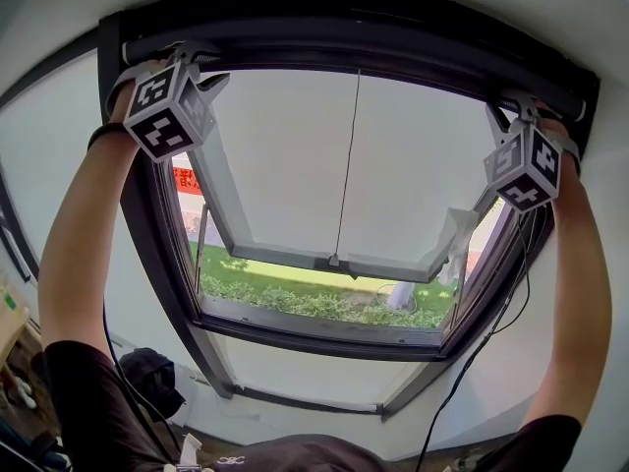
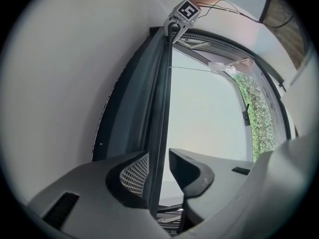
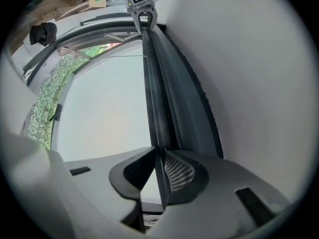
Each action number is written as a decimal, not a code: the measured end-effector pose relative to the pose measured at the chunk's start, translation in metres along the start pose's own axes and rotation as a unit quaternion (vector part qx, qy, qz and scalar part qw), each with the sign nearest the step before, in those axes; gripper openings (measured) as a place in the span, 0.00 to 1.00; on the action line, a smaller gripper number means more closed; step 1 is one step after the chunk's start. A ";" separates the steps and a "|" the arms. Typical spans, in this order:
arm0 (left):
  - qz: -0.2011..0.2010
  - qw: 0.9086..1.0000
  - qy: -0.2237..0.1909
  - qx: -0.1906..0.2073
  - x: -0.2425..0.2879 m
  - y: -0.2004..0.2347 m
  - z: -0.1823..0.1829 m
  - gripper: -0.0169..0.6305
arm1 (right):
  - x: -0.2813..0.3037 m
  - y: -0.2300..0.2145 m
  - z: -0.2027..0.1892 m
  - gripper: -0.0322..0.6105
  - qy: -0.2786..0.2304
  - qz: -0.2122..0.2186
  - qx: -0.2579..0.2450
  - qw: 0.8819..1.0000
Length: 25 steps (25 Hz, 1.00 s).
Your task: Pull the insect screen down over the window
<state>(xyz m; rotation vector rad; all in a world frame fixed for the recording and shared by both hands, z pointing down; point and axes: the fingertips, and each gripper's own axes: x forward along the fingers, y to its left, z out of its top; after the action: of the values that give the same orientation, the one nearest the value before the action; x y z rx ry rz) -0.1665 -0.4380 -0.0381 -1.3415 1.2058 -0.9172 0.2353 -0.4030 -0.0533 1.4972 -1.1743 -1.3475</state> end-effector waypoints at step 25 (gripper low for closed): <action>-0.019 0.999 0.017 0.026 0.015 -0.002 -0.006 0.09 | 0.002 0.000 0.000 0.10 0.013 0.010 -0.039 0.999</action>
<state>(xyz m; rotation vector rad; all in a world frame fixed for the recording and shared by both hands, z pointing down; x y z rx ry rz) -0.1692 -0.4538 -0.0369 -1.3150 1.1787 -0.9957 0.2352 -0.4049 -0.0535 1.4394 -1.1059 -1.3415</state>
